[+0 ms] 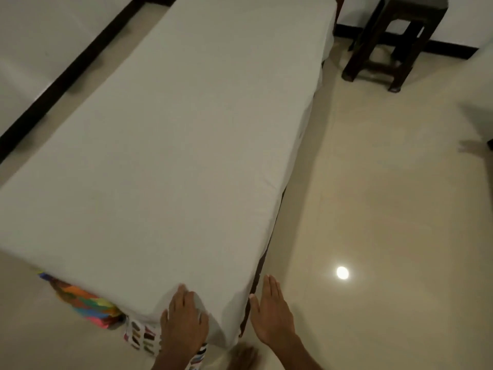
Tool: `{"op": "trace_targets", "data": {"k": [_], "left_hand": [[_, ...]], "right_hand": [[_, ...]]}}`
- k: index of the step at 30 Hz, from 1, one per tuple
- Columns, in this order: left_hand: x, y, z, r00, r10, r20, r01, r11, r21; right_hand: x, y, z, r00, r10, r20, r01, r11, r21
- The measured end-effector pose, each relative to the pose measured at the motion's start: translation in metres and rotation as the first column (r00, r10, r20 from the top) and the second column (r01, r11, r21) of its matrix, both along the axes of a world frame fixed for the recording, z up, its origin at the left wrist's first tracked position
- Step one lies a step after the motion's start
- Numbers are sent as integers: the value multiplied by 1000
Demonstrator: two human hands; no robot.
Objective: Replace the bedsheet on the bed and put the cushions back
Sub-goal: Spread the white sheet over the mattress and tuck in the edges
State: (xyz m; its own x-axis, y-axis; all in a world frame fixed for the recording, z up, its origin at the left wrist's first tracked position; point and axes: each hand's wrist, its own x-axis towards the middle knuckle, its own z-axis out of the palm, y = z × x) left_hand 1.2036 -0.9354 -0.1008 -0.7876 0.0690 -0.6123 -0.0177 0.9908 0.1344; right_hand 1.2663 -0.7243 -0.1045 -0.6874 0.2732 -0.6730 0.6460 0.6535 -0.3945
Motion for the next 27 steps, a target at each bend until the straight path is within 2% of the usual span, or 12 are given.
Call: {"op": "trace_targets", "data": {"k": [3, 5, 9, 12, 15, 18, 22, 27], "left_hand": [[-19, 32, 14, 999, -36, 10, 34, 991, 131], [-26, 56, 19, 998, -66, 16, 63, 986, 156], [-73, 117, 14, 998, -62, -21, 65, 985, 163], [-122, 171, 13, 998, -28, -56, 39, 979, 200], [-163, 211, 22, 997, -77, -26, 81, 980, 181], [-192, 238, 39, 1000, -24, 5, 23, 978, 207], [-229, 282, 68, 999, -14, 47, 6, 984, 176], [-290, 354, 98, 995, 8, 104, -21, 992, 126]], "right_hand": [[-33, 40, 9, 1000, -18, 15, 18, 999, -44], [-51, 64, 15, 1000, -2, 26, 3, 999, -32], [-116, 114, 25, 989, 139, -41, -138, 990, 44], [-174, 156, 28, 969, 232, -80, -229, 973, 37], [-222, 194, 35, 945, 313, -95, -309, 949, 59], [-255, 233, 61, 946, 300, -123, -295, 954, 58], [-292, 300, 95, 933, 350, -79, -348, 936, 46], [-359, 399, 127, 946, 320, -50, -318, 947, 53]]}}
